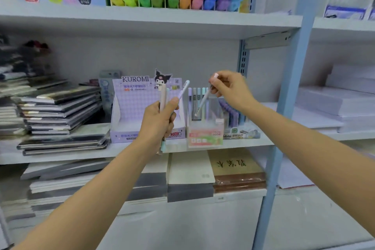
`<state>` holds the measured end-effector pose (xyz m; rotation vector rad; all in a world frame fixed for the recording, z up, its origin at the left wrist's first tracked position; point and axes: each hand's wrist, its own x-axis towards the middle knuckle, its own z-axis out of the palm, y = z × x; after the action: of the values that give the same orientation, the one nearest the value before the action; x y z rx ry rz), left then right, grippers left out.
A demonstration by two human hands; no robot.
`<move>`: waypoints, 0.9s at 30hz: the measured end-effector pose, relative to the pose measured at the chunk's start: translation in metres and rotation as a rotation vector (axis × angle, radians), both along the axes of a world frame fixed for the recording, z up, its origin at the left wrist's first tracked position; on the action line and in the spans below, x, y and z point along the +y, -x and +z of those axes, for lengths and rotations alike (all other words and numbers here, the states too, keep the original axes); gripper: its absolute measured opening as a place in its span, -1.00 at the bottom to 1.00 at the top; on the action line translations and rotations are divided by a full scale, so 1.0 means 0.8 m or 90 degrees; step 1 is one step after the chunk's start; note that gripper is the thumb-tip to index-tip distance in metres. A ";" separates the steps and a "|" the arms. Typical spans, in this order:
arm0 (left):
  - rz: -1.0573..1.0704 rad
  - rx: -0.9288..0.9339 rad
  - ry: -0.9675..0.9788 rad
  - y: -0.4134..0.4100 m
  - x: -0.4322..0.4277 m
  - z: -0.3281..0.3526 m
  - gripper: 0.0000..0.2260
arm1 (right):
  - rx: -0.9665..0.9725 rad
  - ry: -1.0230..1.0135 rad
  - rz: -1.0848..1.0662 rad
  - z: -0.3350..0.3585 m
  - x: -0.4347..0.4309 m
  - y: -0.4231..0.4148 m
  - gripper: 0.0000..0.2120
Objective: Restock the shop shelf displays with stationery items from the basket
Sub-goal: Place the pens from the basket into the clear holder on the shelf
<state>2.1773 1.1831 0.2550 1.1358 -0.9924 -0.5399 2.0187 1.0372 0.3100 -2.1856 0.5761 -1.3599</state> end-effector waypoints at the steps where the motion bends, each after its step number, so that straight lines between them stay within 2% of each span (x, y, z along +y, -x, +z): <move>1: -0.002 -0.001 -0.003 -0.001 -0.005 0.001 -0.77 | 0.019 0.007 -0.001 -0.001 -0.004 -0.006 -0.87; 8: -0.001 0.007 -0.022 -0.008 -0.027 0.005 -0.75 | 0.131 0.032 -0.016 -0.010 -0.020 -0.035 -0.82; 19: -0.003 0.028 -0.022 -0.015 -0.035 -0.002 -0.74 | 0.130 0.024 -0.011 -0.014 -0.040 -0.040 -0.82; 24: -0.005 0.028 -0.023 -0.013 -0.038 -0.001 -0.74 | 0.213 0.032 -0.020 -0.010 -0.044 -0.044 -0.83; 27: -0.006 0.030 -0.023 -0.013 -0.038 -0.001 -0.73 | 0.172 0.020 -0.028 -0.010 -0.044 -0.048 -0.92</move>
<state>2.1878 1.1526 0.2541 1.1459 -0.9510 -0.5907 2.0570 1.0017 0.3024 -2.4145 0.7086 -1.1071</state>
